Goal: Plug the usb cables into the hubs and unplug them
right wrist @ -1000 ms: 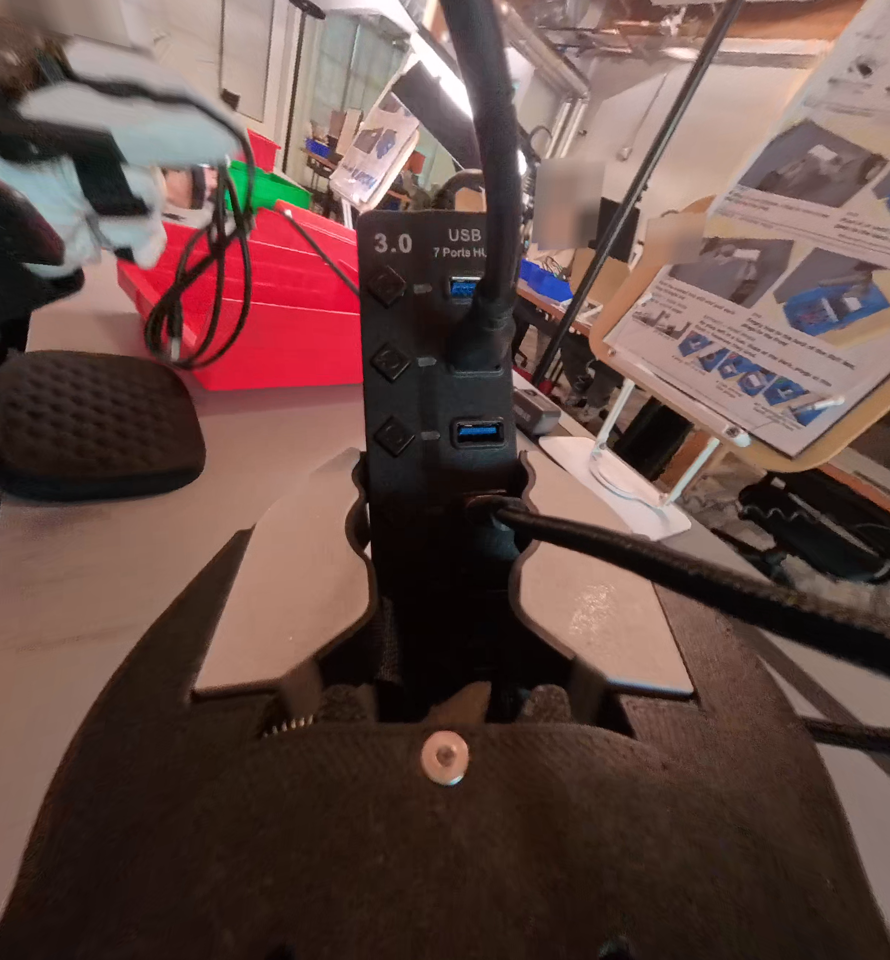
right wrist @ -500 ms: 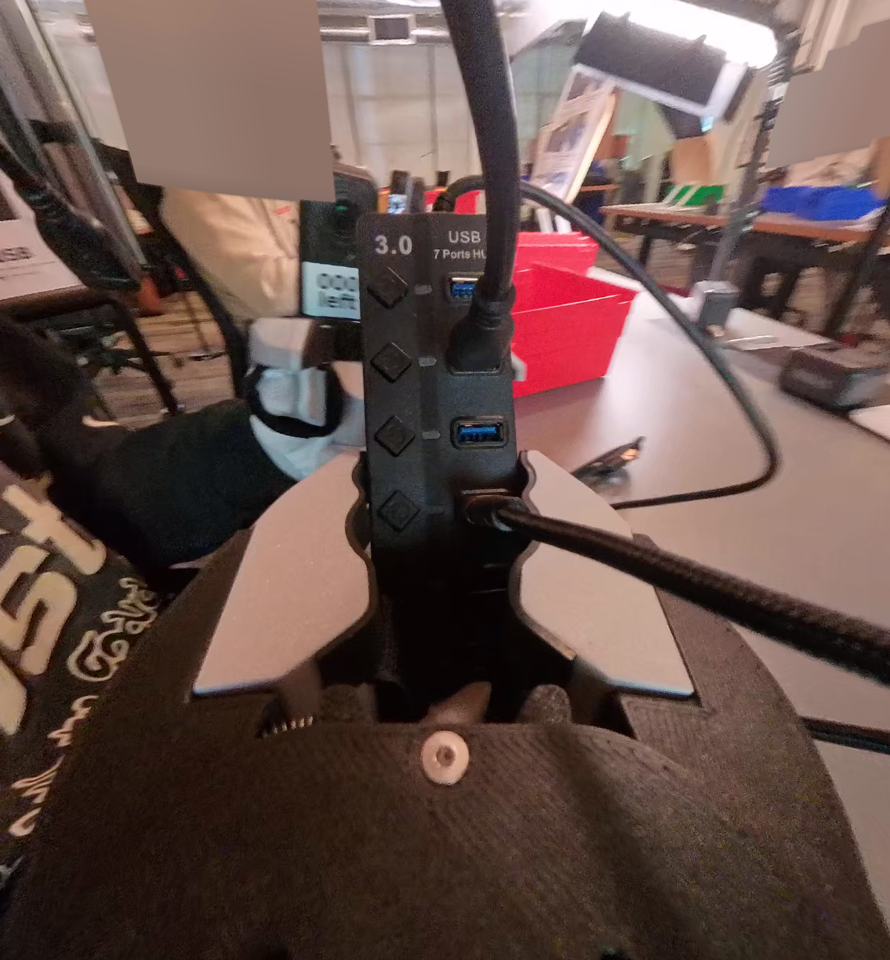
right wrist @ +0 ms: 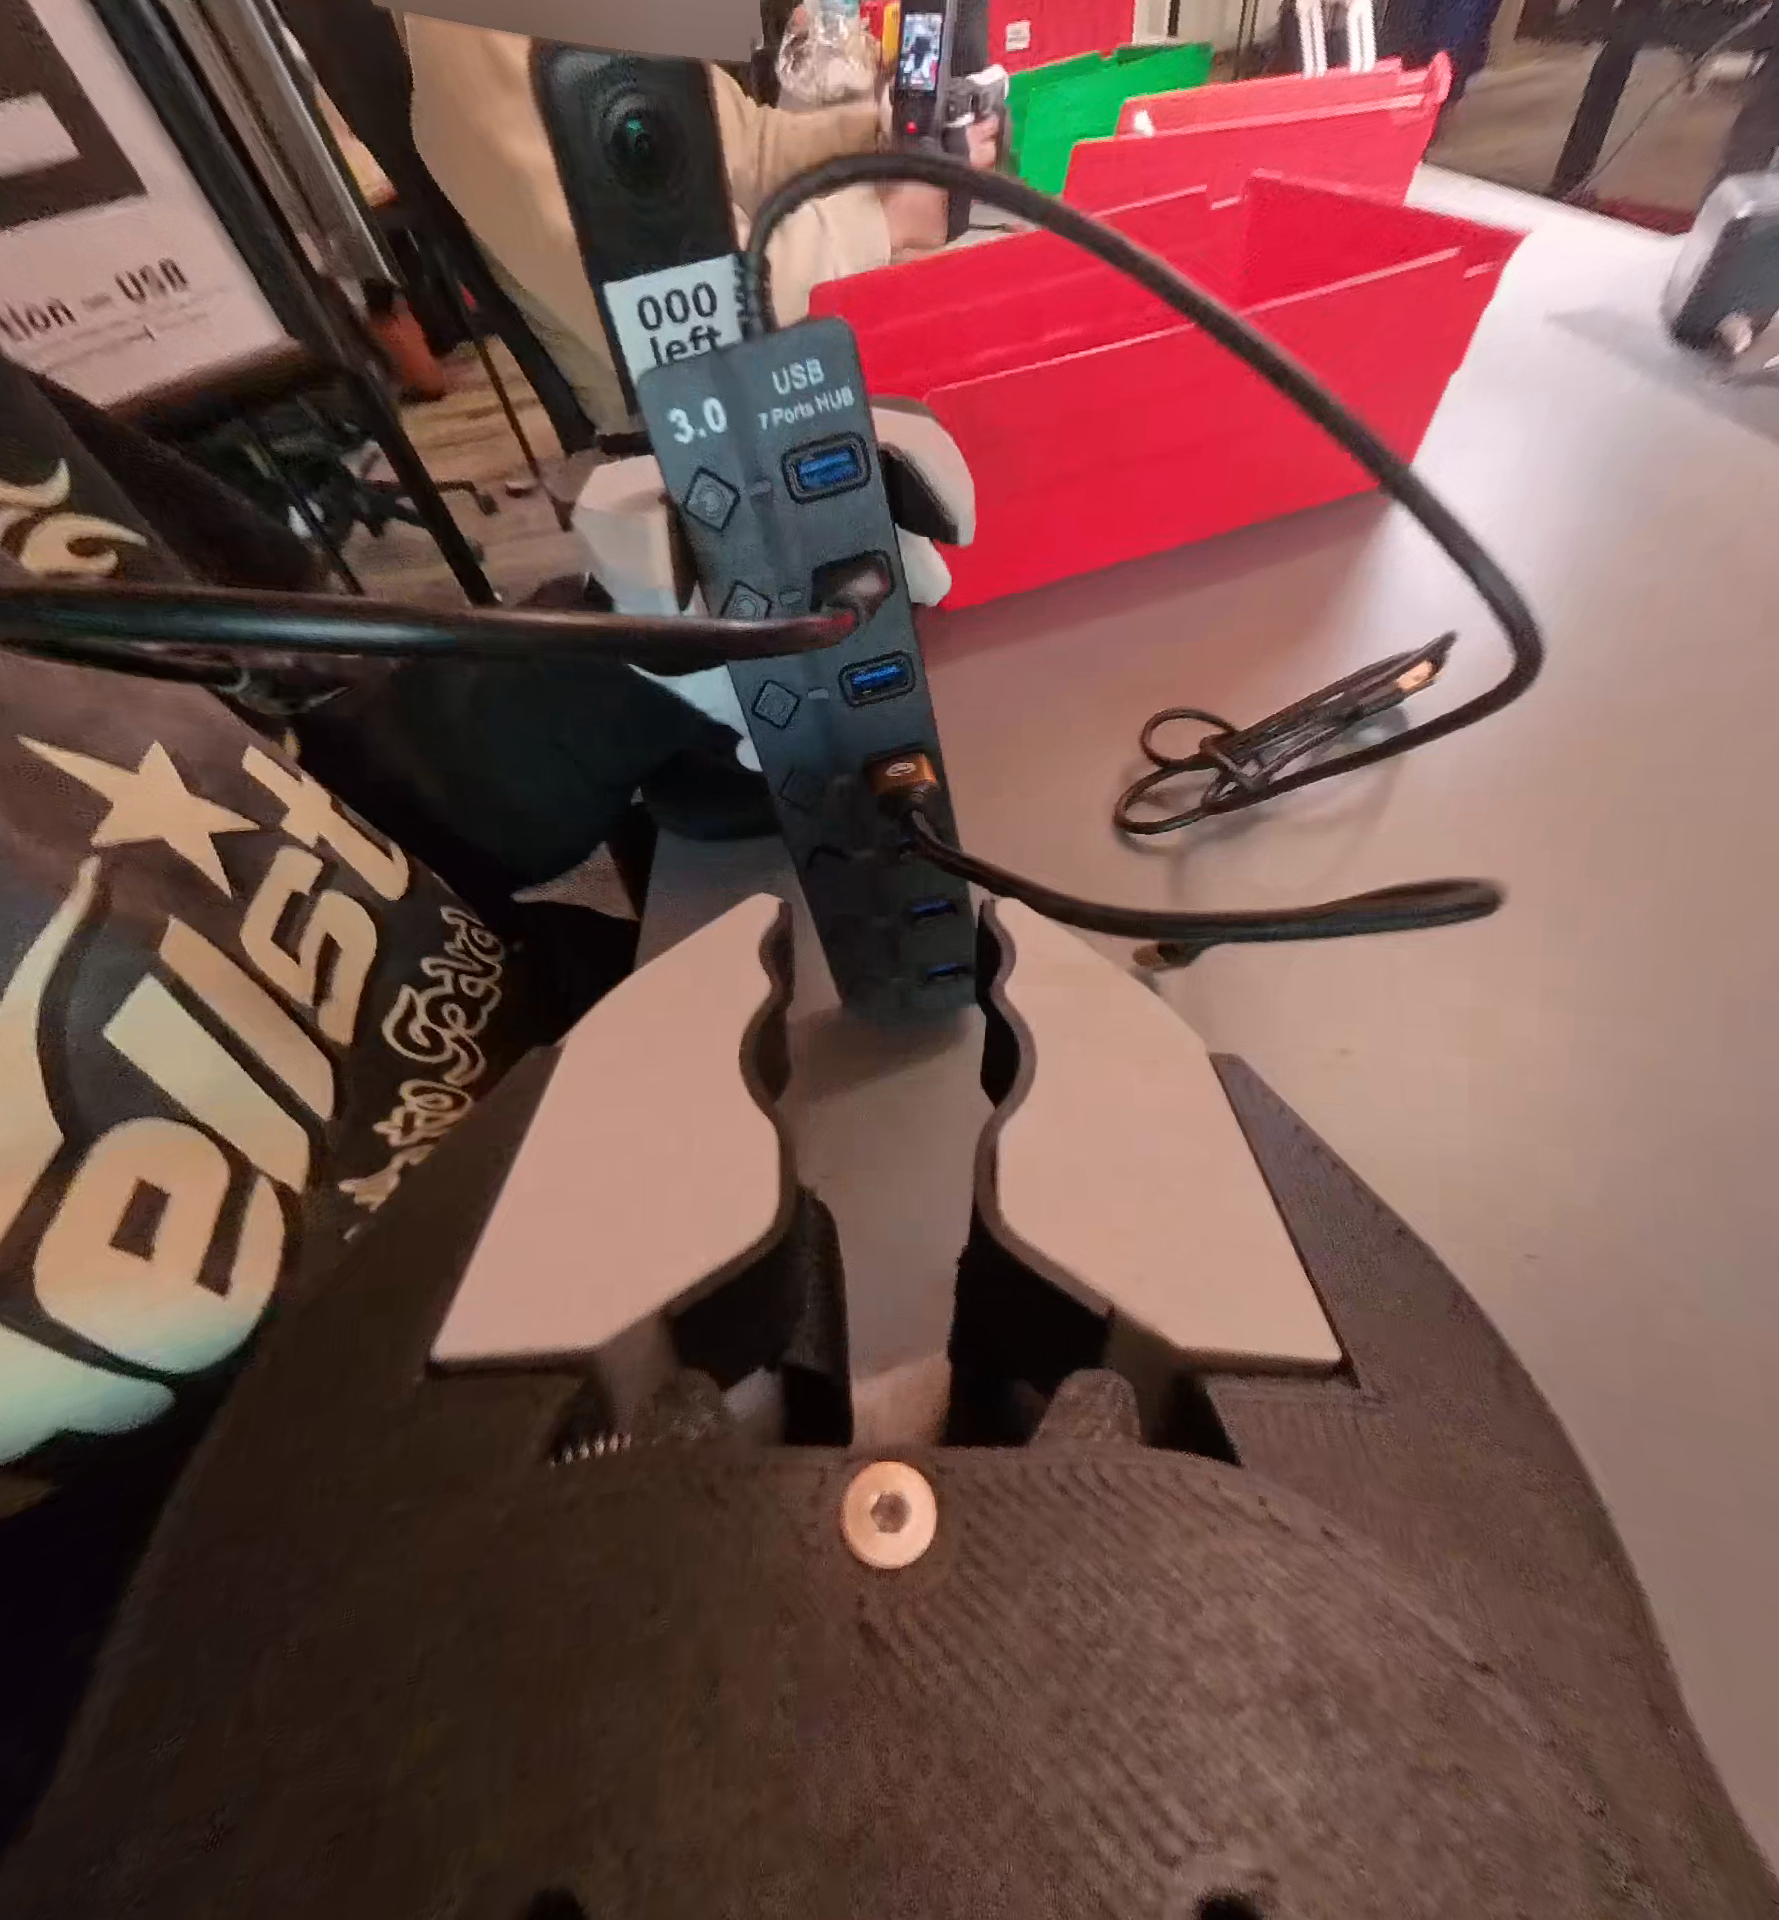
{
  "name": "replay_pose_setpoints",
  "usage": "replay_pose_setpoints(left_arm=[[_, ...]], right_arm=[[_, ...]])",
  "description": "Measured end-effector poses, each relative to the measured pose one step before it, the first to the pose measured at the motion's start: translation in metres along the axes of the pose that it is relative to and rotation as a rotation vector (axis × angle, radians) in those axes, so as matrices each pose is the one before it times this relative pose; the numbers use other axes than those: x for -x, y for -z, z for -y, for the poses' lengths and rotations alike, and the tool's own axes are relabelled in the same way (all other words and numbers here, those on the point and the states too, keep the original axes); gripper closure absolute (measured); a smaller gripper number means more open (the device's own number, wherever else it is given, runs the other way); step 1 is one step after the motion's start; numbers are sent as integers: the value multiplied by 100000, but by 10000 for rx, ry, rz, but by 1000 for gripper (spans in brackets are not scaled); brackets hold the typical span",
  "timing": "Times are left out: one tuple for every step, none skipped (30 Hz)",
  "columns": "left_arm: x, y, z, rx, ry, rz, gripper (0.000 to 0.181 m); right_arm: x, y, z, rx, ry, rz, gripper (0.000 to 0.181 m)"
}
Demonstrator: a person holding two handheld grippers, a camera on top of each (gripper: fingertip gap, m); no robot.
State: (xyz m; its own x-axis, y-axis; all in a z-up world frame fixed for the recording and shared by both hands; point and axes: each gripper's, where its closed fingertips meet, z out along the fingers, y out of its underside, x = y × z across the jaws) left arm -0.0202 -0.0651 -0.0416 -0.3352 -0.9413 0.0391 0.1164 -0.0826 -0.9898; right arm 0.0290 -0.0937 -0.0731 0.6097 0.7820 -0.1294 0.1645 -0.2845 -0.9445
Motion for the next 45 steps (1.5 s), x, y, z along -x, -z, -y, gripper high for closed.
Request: replay_pose_setpoints(left_arm=[[-12,110,-293,147,-8,30,124],[-1,105,-11,0,-44,51,124],[-33,82,-29,28,-14,-8,124],[-3,66,-24,32,54,-25,124],[13,48,-62,55,132,-54,124],[-12,9,-82,47,142,-79,124],[-56,-36,-80,34,117,-89,124],[-155,-103,-131,68,66,-114,124],[-249,-162,-142,103,9,-142,124],[-321,-203,-153,119,-48,-155,124],[-326,-187,-128,136,-140,-133,124],[-314,-168,-20,111,-208,-87,124],[-254,-161,4,154,-185,-36,124],[-239,-190,-6,192,-175,-17,124],[-190,-196,-28,240,-127,10,124],[-153,-142,-52,316,-116,21,124],[-188,-61,-16,304,-121,-52,124],[-116,8,5,272,-26,-70,124],[-85,23,-41,276,43,-108,124],[2,21,-38,235,76,-98,124],[95,-16,-55,180,127,-61,124],[103,-46,-31,127,139,-69,124],[54,-76,-2,58,65,-85,124],[-3,-96,11,25,21,-81,124],[-46,-70,12,37,-14,-85,124],[-53,-75,5,43,-9,-58,124],[-61,-100,5,40,18,-68,124],[-98,-114,35,8,20,-109,124],[-137,-126,33,-23,23,-132,124],[-87,-111,31,-49,51,-116,124],[-76,-87,13,-88,53,-115,124],[-46,-51,48,-146,-73,-71,124],[-28,25,39,-171,-26,-66,124],[-16,36,31,-196,-7,-68,124],[-59,2,-40,-187,46,-101,124],[-31,-25,-207,-58,126,-116,123],[46,-16,-321,16,45,-54,123],[16,59,-48,-130,-76,-14,123],[34,108,1,-40,-212,65,123],[-92,91,-34,57,-160,-4,123],[-73,15,-37,85,-46,-34,123],[-120,-37,-15,38,-71,-55,123],[25,73,-25,47,-43,24,123],[802,587,-58,13,13,511,123],[1391,1179,-37,-138,-6,788,124]], right_arm=[[27,476,-131,198,387,-199,148],[-222,466,-282,336,341,-366,147],[-599,560,-63,229,286,-631,148],[-725,646,387,-52,183,-689,150],[-715,679,934,-376,16,-642,151],[-697,707,1438,-621,-135,-627,152],[-612,704,1885,-860,-205,-617,153],[-44,605,2097,-970,-255,-323,156],[1002,362,1917,-847,-141,258,158],[1584,0,1401,-567,12,550,159],[1219,-369,588,-128,66,294,159],[692,-596,-230,353,159,14,157],[657,-679,-718,583,258,67,155],[687,-720,-918,630,195,189,154],[579,-733,-931,586,-3,224,154],[506,-681,-873,529,-184,306,154],[491,-562,-780,449,-194,389,153],[216,-388,-727,393,-80,236,153],[-168,-247,-756,404,-8,-14,153],[-408,-187,-771,427,-1,-180,153],[-474,-157,-592,341,35,-264,154],[-56,-157,-239,131,109,-46,154],[264,-163,41,-36,48,146,155],[249,-191,-17,30,-55,138,155],[61,-227,-244,178,-28,27,155],[-185,-219,-339,213,43,-131,155],[-133,-209,-249,140,43,-87,155],[-46,-222,-86,28,-25,-2,156],[35,-229,-25,-10,-62,63,156],[186,-232,-28,3,-2,143,157],[198,-150,-54,43,120,110,158],[321,-105,5,27,186,130,164],[69,-90,15,60,136,-64,164],[26,-85,-13,80,138,-81,164],[46,-98,-26,70,160,-50,164],[8,-122,-24,41,132,-54,164],[-29,-104,39,-29,95,-27,164],[5,-48,40,-62,11,49,164],[25,-52,63,-88,-67,98,164],[80,-15,56,-71,-39,136,164],[57,31,3,-5,25,101,164],[59,70,-64,39,59,88,164],[22,175,-209,121,45,69,164],[-226,400,-959,552,85,-83,164],[-557,645,-1522,776,125,-322,165]])
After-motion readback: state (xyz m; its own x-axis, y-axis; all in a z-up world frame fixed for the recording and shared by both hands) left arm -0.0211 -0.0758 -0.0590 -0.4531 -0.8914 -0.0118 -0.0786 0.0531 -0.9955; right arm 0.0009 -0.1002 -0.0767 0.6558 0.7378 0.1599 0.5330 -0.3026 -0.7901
